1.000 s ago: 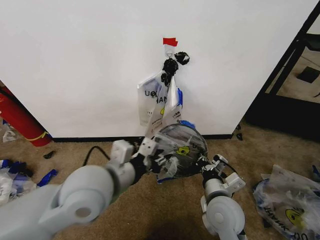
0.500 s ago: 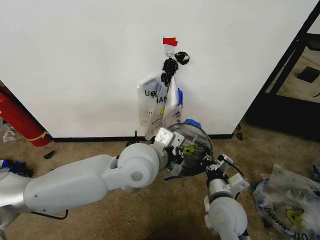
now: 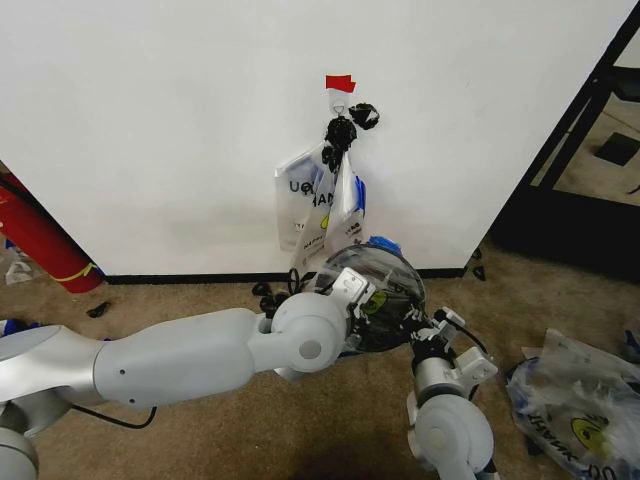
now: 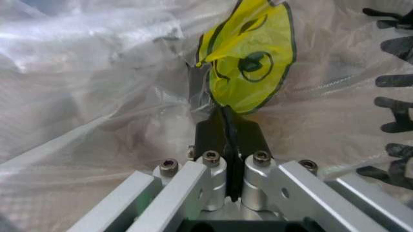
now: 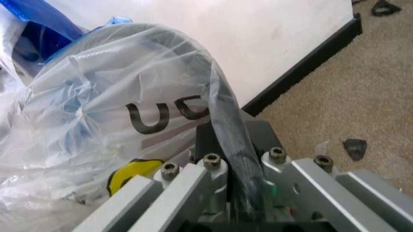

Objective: Pick up the garbage bag from the wall and place it over the trash bin.

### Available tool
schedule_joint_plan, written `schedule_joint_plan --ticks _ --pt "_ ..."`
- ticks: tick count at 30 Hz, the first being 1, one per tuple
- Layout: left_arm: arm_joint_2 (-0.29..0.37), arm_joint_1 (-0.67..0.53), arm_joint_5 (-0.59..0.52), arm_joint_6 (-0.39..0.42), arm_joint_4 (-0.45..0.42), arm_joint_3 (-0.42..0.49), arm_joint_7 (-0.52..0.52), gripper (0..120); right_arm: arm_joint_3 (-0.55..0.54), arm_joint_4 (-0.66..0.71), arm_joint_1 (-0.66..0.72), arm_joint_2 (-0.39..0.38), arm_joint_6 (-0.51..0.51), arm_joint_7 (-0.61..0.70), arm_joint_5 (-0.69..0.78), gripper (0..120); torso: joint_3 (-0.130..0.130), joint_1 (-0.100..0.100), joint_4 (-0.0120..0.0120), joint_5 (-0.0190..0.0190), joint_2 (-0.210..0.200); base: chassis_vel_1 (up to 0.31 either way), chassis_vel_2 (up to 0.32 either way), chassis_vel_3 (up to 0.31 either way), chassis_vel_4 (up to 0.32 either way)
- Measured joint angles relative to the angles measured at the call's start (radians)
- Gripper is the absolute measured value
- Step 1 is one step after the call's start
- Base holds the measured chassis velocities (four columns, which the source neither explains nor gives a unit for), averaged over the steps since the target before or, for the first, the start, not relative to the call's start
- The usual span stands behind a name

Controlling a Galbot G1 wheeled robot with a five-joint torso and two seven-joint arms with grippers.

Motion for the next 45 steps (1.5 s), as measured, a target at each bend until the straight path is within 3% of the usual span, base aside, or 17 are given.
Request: schedule_joint_plan --ticks 15,26,36,42,45 --pt "-0.051 0.01 0.012 -0.002 0.078 0.033 0.0 0 -0.021 0.006 -0.006 0.003 0.001 -0.003 -0.009 0 0.0 0.0 -0.0001 0.0 0.0 0.0 0.0 0.0 0.0" --pt "-0.042 -0.01 0.022 -0.002 0.064 0.017 0.003 0 -0.016 -0.006 -0.002 0.001 0.003 -0.006 -0.01 0 0.0 0.0 0.0 0.0 0.0 0.0 0.0 0.0 0.0" --pt "-0.109 0.003 0.081 -0.002 0.154 0.025 0.006 0 -0.036 0.014 -0.016 0.009 0.004 -0.006 -0.014 0 0.0 0.0 -0.0002 0.0 0.0 0.0 0.0 0.0 0.0" --pt "-0.097 0.003 0.083 -0.002 0.155 0.031 0.007 0 -0.027 0.015 -0.016 0.005 0.004 -0.006 -0.014 0 0.0 0.0 -0.0002 -0.0001 0.0 0.0 0.0 0.0 0.0" --pt "-0.05 -0.001 0.083 -0.002 0.119 0.026 0.007 0 -0.016 0.009 -0.011 0.003 0.004 -0.005 -0.012 0 0.0 0.0 0.0003 0.0 0.0 0.0 0.0 0.0 0.0"
